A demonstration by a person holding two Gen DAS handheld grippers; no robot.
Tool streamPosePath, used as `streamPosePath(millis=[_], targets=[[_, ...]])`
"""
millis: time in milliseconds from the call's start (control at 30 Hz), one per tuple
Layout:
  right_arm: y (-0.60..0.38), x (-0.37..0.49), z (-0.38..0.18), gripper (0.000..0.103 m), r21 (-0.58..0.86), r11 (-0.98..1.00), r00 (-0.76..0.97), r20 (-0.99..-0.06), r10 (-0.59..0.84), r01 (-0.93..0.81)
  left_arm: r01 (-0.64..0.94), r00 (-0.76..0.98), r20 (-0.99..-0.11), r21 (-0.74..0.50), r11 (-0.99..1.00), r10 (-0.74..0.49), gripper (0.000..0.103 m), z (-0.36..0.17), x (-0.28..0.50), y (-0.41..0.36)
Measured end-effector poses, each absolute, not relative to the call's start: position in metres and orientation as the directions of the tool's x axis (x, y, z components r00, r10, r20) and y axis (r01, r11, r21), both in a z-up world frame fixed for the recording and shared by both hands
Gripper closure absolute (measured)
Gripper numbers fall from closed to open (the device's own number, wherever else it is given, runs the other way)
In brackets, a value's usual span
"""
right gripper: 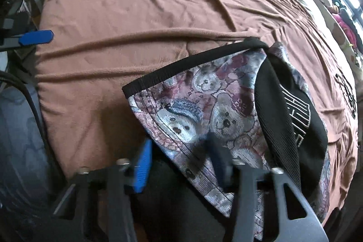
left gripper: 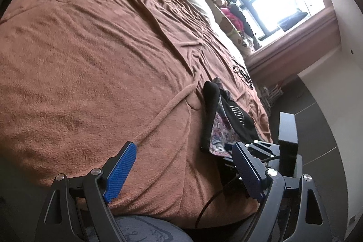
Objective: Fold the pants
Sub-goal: 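Grasp the edge of the folded shorts with the right tool, then fold the shorts over with the right tool and open it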
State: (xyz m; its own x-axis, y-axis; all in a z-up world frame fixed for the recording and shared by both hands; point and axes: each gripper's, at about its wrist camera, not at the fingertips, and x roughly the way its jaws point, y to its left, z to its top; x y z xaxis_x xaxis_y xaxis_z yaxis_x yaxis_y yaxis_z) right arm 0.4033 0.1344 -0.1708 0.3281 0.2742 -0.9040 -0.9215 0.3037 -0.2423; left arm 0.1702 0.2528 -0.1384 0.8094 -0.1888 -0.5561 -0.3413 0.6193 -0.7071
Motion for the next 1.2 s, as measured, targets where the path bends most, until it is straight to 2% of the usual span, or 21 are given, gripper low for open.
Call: streamPosePath(millis=[100,233,433,700,967,1200], targets=[[0.137,0.404,-0.167,0.09,-0.216,0.299,0.305,-0.906,0.293,-0.929,-0.345,0.805,-0.563,-0.703,0.622,-0.19,0.015,-0.138,0.172,0.252],[0.126,0.412,-0.147,0.098,-0.148,0.329,0.267,-0.895,0.356,-0.933,-0.344,0.788,-0.581,-0.688,0.638,-0.202,0.015,-0.134,0.179,0.252],[0.094,0.44,-0.118,0.101,0.002,0.41,0.21,-0.856,0.473,-0.912,-0.345,0.777,-0.601,-0.655,0.672,-0.187,0.015,-0.124,0.195,0.245],[0.046,0.48,-0.089,0.102,0.059,0.537,0.292,-0.786,0.545,-0.842,-0.33,0.765,-0.622,-0.605,0.724,-0.171,0.015,-0.106,0.225,0.232],[0.003,0.521,-0.061,0.102,0.081,0.646,0.384,-0.746,0.545,-0.759,-0.316,0.738,-0.65,-0.57,0.759,-0.181,0.015,-0.109,0.245,0.216],[-0.019,0.562,-0.06,0.102,0.103,0.728,0.42,-0.759,0.498,-0.678,-0.326,0.724,-0.671,-0.539,0.777,-0.162,0.015,-0.116,0.249,0.208]])
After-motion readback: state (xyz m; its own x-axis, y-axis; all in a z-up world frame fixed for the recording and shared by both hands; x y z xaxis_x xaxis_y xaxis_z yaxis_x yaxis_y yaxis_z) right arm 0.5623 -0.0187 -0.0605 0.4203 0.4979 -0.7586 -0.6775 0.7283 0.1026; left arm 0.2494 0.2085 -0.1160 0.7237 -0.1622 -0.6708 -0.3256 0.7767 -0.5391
